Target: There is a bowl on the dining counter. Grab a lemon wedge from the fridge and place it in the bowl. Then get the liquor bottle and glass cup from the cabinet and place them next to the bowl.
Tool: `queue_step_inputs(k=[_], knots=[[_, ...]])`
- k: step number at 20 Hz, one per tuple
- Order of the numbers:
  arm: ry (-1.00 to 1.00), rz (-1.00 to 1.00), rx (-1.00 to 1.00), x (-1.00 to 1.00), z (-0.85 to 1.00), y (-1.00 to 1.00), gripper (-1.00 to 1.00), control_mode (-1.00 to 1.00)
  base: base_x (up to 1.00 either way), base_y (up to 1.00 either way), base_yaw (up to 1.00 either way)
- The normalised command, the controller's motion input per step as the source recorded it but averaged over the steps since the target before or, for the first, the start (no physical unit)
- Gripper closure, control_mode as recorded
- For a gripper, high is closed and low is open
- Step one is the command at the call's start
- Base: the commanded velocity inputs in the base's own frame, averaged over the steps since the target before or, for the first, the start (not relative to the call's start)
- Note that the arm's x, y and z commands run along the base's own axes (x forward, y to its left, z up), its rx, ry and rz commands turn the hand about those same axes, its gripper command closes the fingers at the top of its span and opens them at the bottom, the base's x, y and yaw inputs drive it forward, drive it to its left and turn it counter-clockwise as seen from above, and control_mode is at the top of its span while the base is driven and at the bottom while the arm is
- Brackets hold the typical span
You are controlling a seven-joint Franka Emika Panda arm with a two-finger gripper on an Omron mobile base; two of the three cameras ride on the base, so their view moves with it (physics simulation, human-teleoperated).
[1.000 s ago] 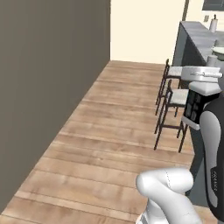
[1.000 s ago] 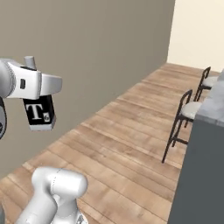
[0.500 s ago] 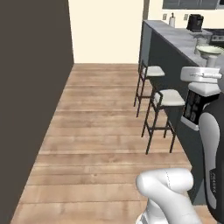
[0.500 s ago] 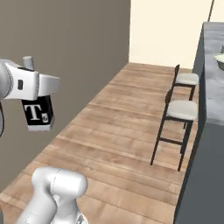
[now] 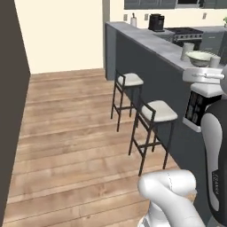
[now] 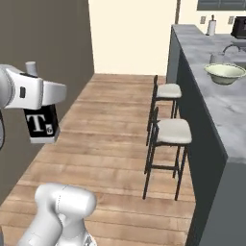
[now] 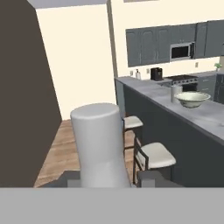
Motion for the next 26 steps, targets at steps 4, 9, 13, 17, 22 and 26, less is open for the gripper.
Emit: queue_step_inputs(k=[4, 9, 13, 17, 22, 26], knots=[[0.0, 0.0, 0.0, 0.0, 0.0, 0.0, 1.0, 1.0, 0.91, 0.4, -0.45], [0.0, 0.0, 0.0, 0.0, 0.0, 0.0, 1.0, 1.0, 0.8, 0.43, -0.48], [0.0, 0.0, 0.0, 0.0, 0.0, 0.0, 1.0, 1.0, 0.63, 0.44, -0.5], [0.0, 0.0, 0.0, 0.0, 0.0, 0.0, 1.0, 1.0, 0.56, 0.4, -0.52], [0.0, 0.0, 0.0, 0.0, 0.0, 0.0, 1.0, 1.0, 0.43, 0.39, -0.56], [0.0, 0.0, 0.0, 0.0, 0.0, 0.0, 1.0, 1.0, 0.26, 0.34, -0.58]])
